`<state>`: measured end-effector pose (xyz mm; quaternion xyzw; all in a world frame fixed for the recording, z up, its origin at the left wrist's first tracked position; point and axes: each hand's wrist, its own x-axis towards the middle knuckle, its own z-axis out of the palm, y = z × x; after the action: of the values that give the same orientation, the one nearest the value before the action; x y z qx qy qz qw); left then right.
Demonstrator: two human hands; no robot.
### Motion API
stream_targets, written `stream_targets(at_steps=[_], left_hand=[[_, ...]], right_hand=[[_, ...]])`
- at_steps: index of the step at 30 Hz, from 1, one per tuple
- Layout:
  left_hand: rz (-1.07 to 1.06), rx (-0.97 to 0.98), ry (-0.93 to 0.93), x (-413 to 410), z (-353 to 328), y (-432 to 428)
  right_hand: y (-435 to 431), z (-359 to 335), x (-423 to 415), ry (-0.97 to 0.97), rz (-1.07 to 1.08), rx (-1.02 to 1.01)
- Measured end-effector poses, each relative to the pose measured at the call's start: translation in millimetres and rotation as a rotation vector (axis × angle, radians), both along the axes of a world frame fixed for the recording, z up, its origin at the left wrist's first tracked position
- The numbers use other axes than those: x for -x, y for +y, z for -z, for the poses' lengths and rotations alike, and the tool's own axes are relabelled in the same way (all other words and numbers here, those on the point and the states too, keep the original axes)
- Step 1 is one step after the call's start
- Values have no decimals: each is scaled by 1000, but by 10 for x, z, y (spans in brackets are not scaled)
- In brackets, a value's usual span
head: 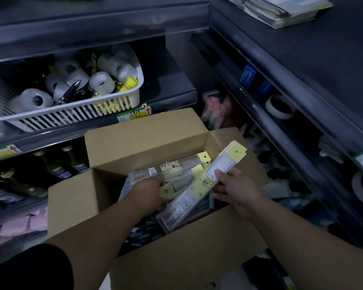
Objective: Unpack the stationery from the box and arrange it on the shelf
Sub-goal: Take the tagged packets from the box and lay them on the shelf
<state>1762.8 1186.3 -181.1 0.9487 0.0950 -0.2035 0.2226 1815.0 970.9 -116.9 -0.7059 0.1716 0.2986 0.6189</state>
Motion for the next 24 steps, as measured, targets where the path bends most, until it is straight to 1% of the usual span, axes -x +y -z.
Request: stream_targets(at_steps=[2, 4, 7, 9, 12, 15, 20, 23, 24], left_hand=[[-113, 80, -41, 50, -44, -2], [-178, 161, -74, 96, -106, -12], [-270, 356, -108, 129, -290, -53], [-236, 445, -143, 126, -504, -113], [-125, 524, -194, 102, -908, -262], [-70, 604, -263, 63, -1291, -443], [-54, 650, -353, -50, -1739, -809], [4, 618, -359, -149, -1898, -1135], [43, 574, -371, -194, -1938, -1275]], right_hand=[[-16, -18, 21, -13, 16, -19], [-36, -63, 57, -24, 36, -25], [-68, -179, 119, -39, 85, -18], [-95, -294, 152, -64, 108, -28], [-174, -518, 173, -117, 133, -39], [-303, -754, 153, -165, 183, -65], [-643, -1169, 124, -212, 287, -175], [-937, -1426, 121, -212, 342, -298], [-1065, -1504, 121, -217, 354, -332]])
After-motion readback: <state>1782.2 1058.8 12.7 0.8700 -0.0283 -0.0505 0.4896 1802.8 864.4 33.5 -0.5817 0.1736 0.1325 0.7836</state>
